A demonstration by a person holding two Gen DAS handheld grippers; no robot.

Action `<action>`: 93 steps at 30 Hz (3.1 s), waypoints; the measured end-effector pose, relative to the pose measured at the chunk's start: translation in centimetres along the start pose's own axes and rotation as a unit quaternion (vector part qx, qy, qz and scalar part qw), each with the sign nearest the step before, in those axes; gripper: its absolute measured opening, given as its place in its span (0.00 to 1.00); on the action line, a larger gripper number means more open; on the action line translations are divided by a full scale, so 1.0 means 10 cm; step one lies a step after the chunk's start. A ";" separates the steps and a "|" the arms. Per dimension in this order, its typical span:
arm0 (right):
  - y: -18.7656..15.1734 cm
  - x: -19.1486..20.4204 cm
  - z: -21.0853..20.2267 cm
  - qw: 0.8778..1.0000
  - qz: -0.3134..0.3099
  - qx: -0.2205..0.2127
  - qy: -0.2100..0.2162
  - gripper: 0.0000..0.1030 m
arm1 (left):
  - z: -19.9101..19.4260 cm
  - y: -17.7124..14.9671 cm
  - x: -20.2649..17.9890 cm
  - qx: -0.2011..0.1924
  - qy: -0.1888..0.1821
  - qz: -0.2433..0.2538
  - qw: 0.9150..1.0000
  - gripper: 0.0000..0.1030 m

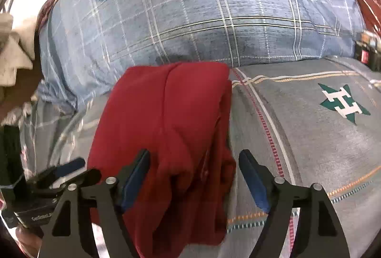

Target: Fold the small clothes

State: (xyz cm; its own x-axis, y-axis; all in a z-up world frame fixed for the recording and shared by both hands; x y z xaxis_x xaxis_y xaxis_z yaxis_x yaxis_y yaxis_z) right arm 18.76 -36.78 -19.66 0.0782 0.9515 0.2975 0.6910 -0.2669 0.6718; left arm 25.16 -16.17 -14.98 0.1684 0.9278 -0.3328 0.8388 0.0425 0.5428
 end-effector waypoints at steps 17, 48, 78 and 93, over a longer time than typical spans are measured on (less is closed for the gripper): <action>0.18 0.19 0.30 0.995 0.019 0.004 0.095 0.47 | 0.43 0.21 0.01 0.047 -0.093 -0.042 0.994 0.61; -0.70 1.23 -0.29 0.984 -0.174 0.020 -0.020 0.49 | -0.90 -0.57 0.48 -0.041 0.094 -0.019 0.995 0.75; -0.69 1.23 -1.04 0.991 -0.119 -0.056 -0.013 0.86 | -2.09 -1.05 0.11 -0.134 0.146 0.040 0.979 0.75; -0.70 1.24 -0.96 0.991 -0.119 -0.051 -0.020 0.86 | -2.01 -1.00 0.19 -0.132 0.149 0.043 0.979 0.75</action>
State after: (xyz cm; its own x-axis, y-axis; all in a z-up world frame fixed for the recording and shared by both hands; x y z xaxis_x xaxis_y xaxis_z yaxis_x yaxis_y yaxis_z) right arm 7.96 -24.62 -14.14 -0.0492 0.9940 0.0972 0.6178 -0.0462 0.7850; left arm 6.69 -7.33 -5.49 0.0403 0.9975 -0.0582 0.6592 0.0172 0.7518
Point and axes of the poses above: each gripper's, at about its wrist camera, not at the fingertips, and z roughly the way its jaws point, x to its left, y to its top, the point moved 10 cm from there along z, roughly the way its jaws point, and after that the axes turned 1 degree about -z, right-handed, at the moved point
